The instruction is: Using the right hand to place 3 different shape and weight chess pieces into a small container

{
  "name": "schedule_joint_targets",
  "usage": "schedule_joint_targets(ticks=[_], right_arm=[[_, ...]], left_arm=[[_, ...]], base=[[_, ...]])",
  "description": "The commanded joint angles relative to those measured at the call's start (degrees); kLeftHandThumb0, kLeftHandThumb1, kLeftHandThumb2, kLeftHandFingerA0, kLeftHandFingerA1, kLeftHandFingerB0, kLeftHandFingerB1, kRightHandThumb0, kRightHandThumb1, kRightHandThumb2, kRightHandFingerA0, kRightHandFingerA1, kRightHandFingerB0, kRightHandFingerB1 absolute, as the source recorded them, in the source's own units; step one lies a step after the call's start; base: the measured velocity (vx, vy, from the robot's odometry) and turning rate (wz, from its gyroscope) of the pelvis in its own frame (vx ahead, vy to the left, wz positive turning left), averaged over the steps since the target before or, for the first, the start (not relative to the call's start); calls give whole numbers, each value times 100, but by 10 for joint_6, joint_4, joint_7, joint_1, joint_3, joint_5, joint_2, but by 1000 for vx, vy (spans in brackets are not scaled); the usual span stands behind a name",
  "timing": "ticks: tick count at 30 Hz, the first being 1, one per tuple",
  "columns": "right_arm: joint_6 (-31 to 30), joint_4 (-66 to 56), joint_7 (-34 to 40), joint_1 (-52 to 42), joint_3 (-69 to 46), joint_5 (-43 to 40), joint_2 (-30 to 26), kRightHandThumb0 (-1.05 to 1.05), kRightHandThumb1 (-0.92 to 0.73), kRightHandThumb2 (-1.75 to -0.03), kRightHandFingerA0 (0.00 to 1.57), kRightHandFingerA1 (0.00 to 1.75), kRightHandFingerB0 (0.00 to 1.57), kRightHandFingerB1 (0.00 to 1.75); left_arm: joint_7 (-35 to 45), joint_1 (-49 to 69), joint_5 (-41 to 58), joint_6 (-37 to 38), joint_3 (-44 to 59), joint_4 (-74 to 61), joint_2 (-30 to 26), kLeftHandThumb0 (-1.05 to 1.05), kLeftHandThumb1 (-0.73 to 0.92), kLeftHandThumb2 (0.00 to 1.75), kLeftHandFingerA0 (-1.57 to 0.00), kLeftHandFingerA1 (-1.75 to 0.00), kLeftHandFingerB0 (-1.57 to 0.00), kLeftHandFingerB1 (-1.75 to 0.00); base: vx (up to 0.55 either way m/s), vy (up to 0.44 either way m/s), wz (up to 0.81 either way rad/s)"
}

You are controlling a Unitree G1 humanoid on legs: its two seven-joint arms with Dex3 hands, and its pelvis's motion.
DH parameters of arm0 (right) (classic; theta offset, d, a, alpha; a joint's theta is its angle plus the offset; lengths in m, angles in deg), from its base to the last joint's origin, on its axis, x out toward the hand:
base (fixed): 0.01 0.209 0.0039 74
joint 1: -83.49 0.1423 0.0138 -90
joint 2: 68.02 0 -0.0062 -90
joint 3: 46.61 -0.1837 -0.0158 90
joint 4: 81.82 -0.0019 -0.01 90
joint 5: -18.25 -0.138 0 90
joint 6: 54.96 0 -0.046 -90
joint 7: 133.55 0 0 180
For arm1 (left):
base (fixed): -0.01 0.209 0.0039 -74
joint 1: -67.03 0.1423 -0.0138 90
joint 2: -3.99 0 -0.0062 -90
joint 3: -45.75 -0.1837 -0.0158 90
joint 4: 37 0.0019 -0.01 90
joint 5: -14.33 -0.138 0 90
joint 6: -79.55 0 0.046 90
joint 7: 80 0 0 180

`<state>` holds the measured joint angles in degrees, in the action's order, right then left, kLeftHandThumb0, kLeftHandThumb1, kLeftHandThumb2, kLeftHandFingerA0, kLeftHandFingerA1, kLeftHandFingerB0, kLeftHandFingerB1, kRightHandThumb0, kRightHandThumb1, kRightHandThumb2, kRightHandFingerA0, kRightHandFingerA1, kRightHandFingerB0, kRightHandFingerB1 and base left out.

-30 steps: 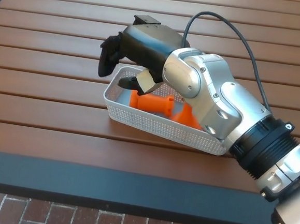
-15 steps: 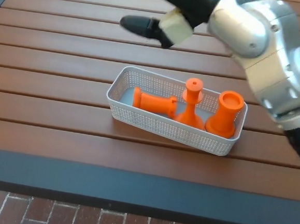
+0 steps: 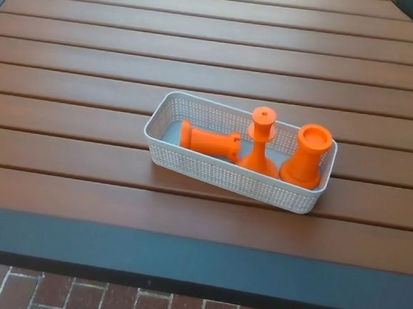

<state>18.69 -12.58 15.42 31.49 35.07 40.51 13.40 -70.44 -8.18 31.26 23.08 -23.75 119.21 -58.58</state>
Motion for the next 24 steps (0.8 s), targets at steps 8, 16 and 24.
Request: schedule_joint_targets(ticks=[8,16,24], right_arm=[[378,85,134,-705,-668,-292,291,-15,-65,-59,66,43,54,39],[384,336,270,-724,-659,-189,181,-14,-61,-59,70,45,58,40],[332,603,433,-704,-643,-145,53,-18,-58,-58,66,47,59,38]], left_arm=[[-21,27,-11,14,7,-24,-31,-9,47,123,-109,-145,-91,-129],[27,17,22,-43,34,26,-50,-8,49,112,-106,-134,-94,-114],[22,32,21,-42,37,13,-44,-9,45,120,-100,-147,-93,-127]], base=[[0,0,0],[0,0,0],[0,0,0]])
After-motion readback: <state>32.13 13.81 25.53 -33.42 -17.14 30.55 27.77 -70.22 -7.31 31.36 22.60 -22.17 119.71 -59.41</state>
